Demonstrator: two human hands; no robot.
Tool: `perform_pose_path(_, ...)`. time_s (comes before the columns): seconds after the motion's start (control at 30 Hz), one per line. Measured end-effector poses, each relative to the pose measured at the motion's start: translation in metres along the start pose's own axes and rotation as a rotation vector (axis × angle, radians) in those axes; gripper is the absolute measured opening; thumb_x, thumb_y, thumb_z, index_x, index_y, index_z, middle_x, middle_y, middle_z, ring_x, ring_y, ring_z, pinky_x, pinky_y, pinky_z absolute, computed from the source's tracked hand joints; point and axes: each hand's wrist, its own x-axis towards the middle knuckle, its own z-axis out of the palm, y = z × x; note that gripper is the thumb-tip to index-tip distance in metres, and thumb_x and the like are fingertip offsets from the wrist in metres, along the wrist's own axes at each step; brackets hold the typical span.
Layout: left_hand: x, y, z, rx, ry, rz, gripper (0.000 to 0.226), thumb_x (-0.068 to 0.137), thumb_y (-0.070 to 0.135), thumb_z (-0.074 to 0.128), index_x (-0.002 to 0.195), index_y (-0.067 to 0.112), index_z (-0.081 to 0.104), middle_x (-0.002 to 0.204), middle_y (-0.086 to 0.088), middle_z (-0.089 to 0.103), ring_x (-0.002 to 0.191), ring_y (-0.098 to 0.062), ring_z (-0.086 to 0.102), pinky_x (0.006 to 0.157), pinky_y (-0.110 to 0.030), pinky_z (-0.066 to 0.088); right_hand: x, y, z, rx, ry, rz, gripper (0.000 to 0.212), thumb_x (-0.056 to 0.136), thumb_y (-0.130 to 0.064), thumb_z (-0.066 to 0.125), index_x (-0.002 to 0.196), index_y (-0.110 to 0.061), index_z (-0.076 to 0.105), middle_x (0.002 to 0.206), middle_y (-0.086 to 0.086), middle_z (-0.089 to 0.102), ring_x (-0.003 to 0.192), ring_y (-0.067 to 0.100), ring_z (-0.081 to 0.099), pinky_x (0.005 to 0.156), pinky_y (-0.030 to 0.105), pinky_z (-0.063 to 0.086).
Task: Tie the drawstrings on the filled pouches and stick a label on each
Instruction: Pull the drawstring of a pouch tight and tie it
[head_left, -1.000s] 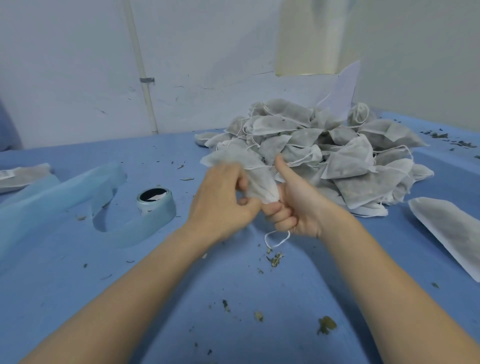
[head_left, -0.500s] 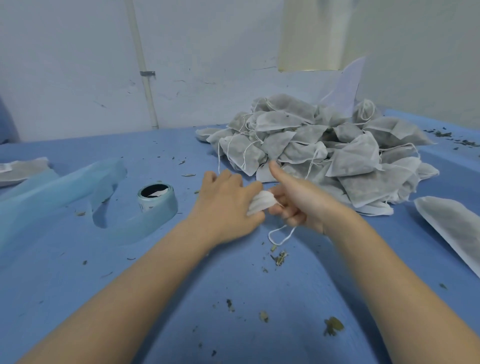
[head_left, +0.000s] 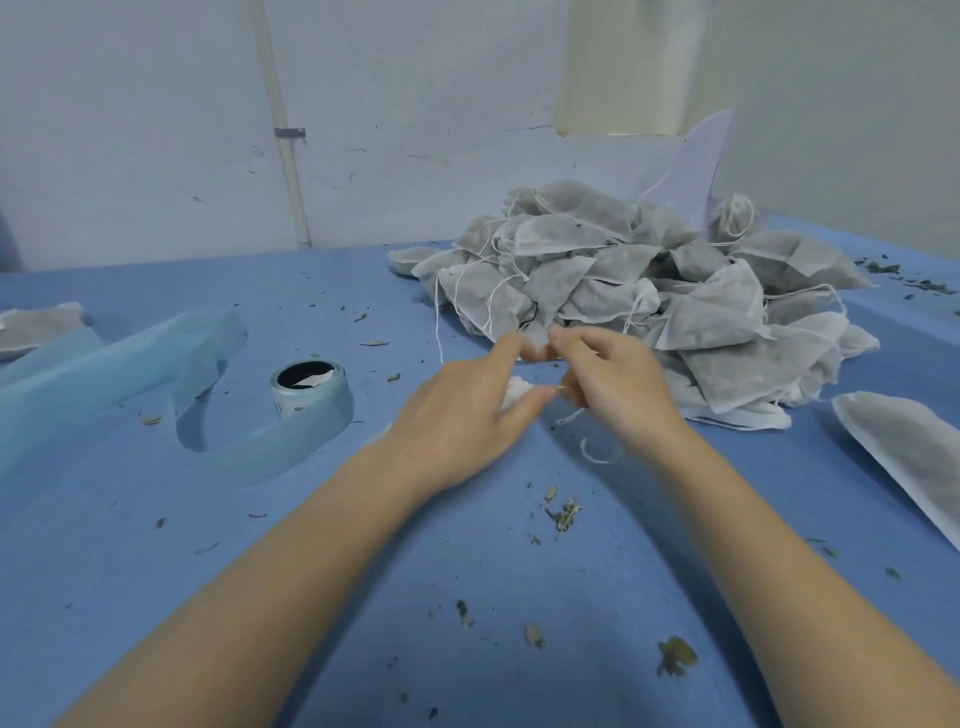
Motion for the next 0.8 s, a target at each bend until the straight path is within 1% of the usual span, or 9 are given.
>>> perform_pose_path(0.07,0.001,-0.005,-0.004,0.062,0.04,0.02,0.022,0.095,0.043,0.042,0.101,0.024,0.052,0.071,0.011,0.046,0.071,-0.016,0.044,0.059,-0.03,0.03,-0.001,0.0,-0.003,-0.08,0.058,0.004,0.047,0.093,-0.045,0.053,0.053,-0.023,0.067,0.043,-0.011,0.052,0.043,0.0,0.047,0.049,0.013,0.038)
perform_pose_path(0.17,0.002,-0.008,-0.005,0.009,0.054,-0.036,0.022,0.097,0.039,0.04,0.096,0.022,0.054,0.085,0.008,0.059,0.08,-0.018,0.052,0.069,-0.034,0.041,-0.002,-0.004,-0.003,-0.012,-0.012,0.134,0.054,0.089,-0.046,0.055,0.042,-0.02,0.062,0.038,-0.008,0.041,0.036,0.005,0.034,0.042,0.018,0.028)
perform_pose_path(0.23,0.002,-0.008,-0.004,-0.101,0.056,-0.107,0.018,0.097,0.034,0.041,0.089,0.025,0.055,0.085,0.011,0.064,0.08,-0.013,0.056,0.075,-0.034,0.045,-0.004,-0.006,0.0,0.257,-0.126,0.26,0.046,0.089,-0.039,0.053,0.048,-0.019,0.055,0.04,-0.008,0.031,0.038,0.009,0.022,0.036,0.018,0.019)
perform_pose_path(0.3,0.002,-0.006,-0.001,-0.28,0.114,-0.183,0.021,0.096,0.027,0.046,0.077,0.029,0.055,0.074,0.015,0.064,0.067,0.001,0.055,0.072,-0.026,0.044,-0.005,-0.008,0.005,0.664,-0.219,0.393,0.035,0.091,-0.03,0.047,0.061,-0.013,0.053,0.042,-0.009,0.024,0.039,0.007,0.014,0.034,0.017,0.011)
perform_pose_path(0.37,0.003,-0.003,0.002,-0.445,0.19,-0.255,0.023,0.094,0.025,0.052,0.072,0.029,0.059,0.064,0.017,0.062,0.057,0.003,0.05,0.066,-0.022,0.042,-0.007,-0.009,0.01,0.99,-0.265,0.433,0.028,0.088,-0.023,0.042,0.071,-0.007,0.058,0.042,-0.009,0.026,0.04,0.006,0.011,0.036,0.017,0.007)
perform_pose_path(0.43,0.002,0.0,0.003,-0.582,0.247,-0.317,0.017,0.091,0.024,0.058,0.076,0.028,0.063,0.061,0.018,0.062,0.06,-0.001,0.051,0.065,-0.023,0.042,-0.01,-0.01,0.015,1.148,-0.274,0.397,0.031,0.079,-0.019,0.044,0.077,-0.003,0.071,0.045,-0.008,0.03,0.039,0.005,0.015,0.037,0.017,0.007)
perform_pose_path(0.57,0.0,0.001,0.001,-0.706,0.411,-0.387,0.009,0.085,0.022,0.067,0.082,0.03,0.064,0.065,0.013,0.068,0.072,-0.009,0.063,0.075,-0.025,0.047,-0.014,-0.013,0.022,1.246,-0.243,0.326,0.039,0.075,-0.015,0.044,0.105,-0.012,0.067,0.046,-0.008,0.033,0.04,0.006,0.016,0.037,0.017,0.009)
perform_pose_path(0.67,-0.003,-0.002,-0.004,-0.722,0.512,-0.397,0.011,0.082,0.021,0.071,0.075,0.029,0.066,0.075,0.015,0.069,0.084,-0.006,0.065,0.083,-0.026,0.049,-0.011,-0.015,0.015,1.127,-0.18,0.281,0.041,0.086,-0.007,0.034,0.109,-0.021,0.065,0.041,-0.01,0.024,0.043,0.008,0.011,0.033,0.016,0.011)
perform_pose_path(0.8,-0.004,0.0,-0.005,-0.726,0.509,-0.412,0.011,0.082,0.021,0.071,0.074,0.027,0.067,0.077,0.014,0.069,0.084,-0.005,0.064,0.081,-0.023,0.048,-0.009,-0.013,0.011,0.984,-0.162,0.257,0.039,0.092,-0.011,0.032,0.111,-0.022,0.065,0.047,-0.009,0.011,0.046,0.01,0.006,0.033,0.016,0.01)
